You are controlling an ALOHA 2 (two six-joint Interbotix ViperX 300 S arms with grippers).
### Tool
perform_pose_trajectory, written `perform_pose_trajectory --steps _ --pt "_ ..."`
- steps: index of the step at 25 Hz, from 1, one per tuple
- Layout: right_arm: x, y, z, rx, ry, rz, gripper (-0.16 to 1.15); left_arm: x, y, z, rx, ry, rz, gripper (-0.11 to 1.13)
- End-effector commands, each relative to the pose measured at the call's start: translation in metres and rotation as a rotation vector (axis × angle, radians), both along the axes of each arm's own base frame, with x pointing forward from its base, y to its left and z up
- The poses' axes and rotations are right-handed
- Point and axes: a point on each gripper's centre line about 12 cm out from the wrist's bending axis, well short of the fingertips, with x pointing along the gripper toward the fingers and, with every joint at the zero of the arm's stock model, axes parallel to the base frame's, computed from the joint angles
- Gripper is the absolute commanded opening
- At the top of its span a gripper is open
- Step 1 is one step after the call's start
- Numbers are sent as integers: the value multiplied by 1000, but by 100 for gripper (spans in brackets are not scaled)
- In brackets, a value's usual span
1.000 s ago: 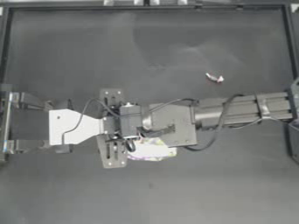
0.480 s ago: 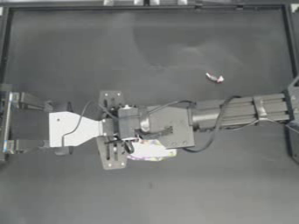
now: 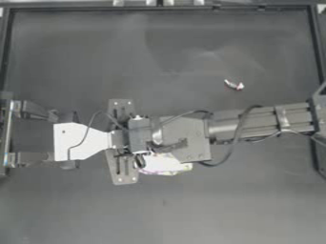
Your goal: Put candy in bag
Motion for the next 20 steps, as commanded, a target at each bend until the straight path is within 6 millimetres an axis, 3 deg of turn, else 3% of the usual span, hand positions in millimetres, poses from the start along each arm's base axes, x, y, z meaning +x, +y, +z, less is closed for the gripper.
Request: perform_pose_trajectory --steps 1,15,20 --pt "1 -1 20 -5 -44 3 70 2 0 4 -1 -9 2 100" --pt "2 0 22 -4 -47 4 68 1 0 1 -3 -3 2 100" --pt "2 -1 22 -16 -43 7 55 1 0 1 -3 -5 2 100"
